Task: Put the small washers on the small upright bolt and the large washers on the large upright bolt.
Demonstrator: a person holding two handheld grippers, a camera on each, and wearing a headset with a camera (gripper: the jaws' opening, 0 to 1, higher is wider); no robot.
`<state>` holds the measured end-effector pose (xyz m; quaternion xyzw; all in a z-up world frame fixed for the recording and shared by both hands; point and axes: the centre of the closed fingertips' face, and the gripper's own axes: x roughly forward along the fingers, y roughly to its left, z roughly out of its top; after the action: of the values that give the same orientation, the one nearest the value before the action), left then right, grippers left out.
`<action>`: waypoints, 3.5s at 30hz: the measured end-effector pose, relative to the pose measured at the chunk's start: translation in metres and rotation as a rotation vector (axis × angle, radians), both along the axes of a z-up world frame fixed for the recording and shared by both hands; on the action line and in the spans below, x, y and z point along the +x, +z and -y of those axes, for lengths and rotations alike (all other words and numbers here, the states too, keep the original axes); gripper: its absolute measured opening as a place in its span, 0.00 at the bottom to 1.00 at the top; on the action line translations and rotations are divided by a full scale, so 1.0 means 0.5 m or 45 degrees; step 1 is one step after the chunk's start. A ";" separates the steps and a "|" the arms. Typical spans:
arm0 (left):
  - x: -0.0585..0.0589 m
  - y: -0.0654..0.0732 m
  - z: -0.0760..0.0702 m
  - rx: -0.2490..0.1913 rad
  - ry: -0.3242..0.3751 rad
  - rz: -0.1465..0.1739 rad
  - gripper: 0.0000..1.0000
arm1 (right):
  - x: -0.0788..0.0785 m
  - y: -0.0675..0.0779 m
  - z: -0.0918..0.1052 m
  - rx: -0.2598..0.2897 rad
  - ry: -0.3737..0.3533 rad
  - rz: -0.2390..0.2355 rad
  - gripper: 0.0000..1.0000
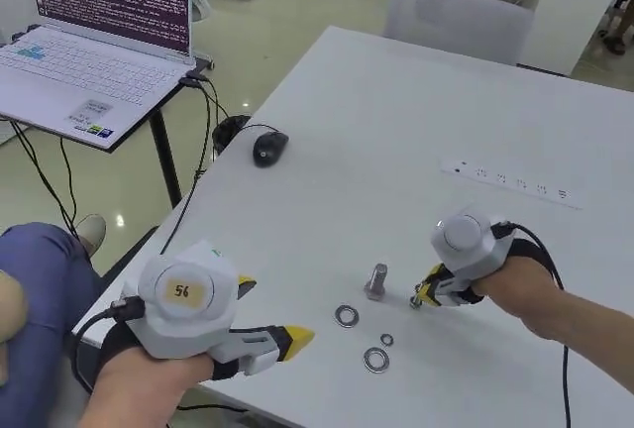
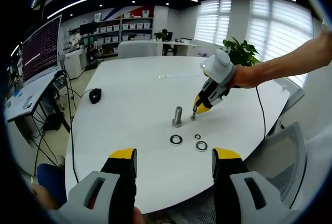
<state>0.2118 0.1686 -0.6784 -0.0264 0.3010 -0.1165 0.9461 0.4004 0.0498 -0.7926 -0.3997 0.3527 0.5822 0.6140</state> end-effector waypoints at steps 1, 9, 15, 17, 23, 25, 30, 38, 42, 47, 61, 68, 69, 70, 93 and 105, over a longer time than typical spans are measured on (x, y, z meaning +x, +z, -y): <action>-0.001 -0.001 -0.001 0.000 0.000 -0.002 0.58 | -0.001 -0.004 0.001 -0.006 -0.006 -0.007 0.13; -0.008 -0.005 -0.004 -0.003 0.010 -0.010 0.58 | 0.000 -0.039 -0.001 -0.028 -0.035 -0.033 0.13; -0.009 -0.009 -0.003 -0.001 0.006 -0.020 0.58 | -0.003 -0.039 -0.005 -0.007 -0.045 -0.038 0.15; -0.006 -0.008 -0.002 0.004 0.001 -0.020 0.58 | -0.007 -0.038 -0.004 0.005 -0.055 -0.045 0.16; -0.001 -0.005 0.000 0.005 -0.002 -0.014 0.58 | -0.019 -0.036 0.013 0.025 -0.081 -0.049 0.19; -0.002 -0.004 0.001 0.006 -0.005 -0.014 0.58 | -0.023 -0.034 0.021 0.037 -0.093 -0.052 0.19; -0.004 -0.004 -0.001 0.009 -0.009 -0.015 0.58 | -0.042 -0.041 0.050 0.038 -0.121 -0.061 0.23; -0.002 0.004 0.001 0.016 -0.016 0.000 0.58 | -0.075 -0.052 0.097 0.055 -0.178 -0.093 0.25; 0.000 0.007 0.000 0.015 -0.013 0.010 0.58 | -0.090 -0.055 0.109 0.059 -0.185 -0.105 0.26; -0.002 0.007 0.008 0.008 -0.018 0.013 0.58 | -0.117 -0.055 0.101 0.084 -0.159 -0.128 0.25; -0.002 0.010 0.012 0.022 -0.031 0.014 0.58 | -0.150 -0.060 0.015 0.110 -0.035 -0.120 0.21; -0.007 0.008 0.011 0.020 -0.019 0.013 0.58 | -0.152 -0.063 -0.010 0.046 0.134 -0.069 0.18; -0.007 0.008 0.011 0.016 -0.016 0.014 0.58 | -0.153 -0.064 -0.011 0.038 0.160 -0.061 0.18; -0.007 0.009 0.011 0.015 -0.015 0.014 0.58 | -0.153 -0.062 -0.016 0.047 0.171 -0.051 0.18; 0.001 0.011 0.014 0.007 -0.004 0.024 0.58 | -0.158 -0.067 -0.024 -0.020 0.276 -0.073 0.14; -0.006 0.012 0.000 0.007 0.022 0.025 0.58 | -0.157 -0.066 -0.019 0.009 0.166 -0.088 0.14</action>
<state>0.2090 0.1688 -0.6722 -0.0253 0.2919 -0.1077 0.9500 0.3216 0.0595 -0.8255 -0.3994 0.3449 0.6357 0.5635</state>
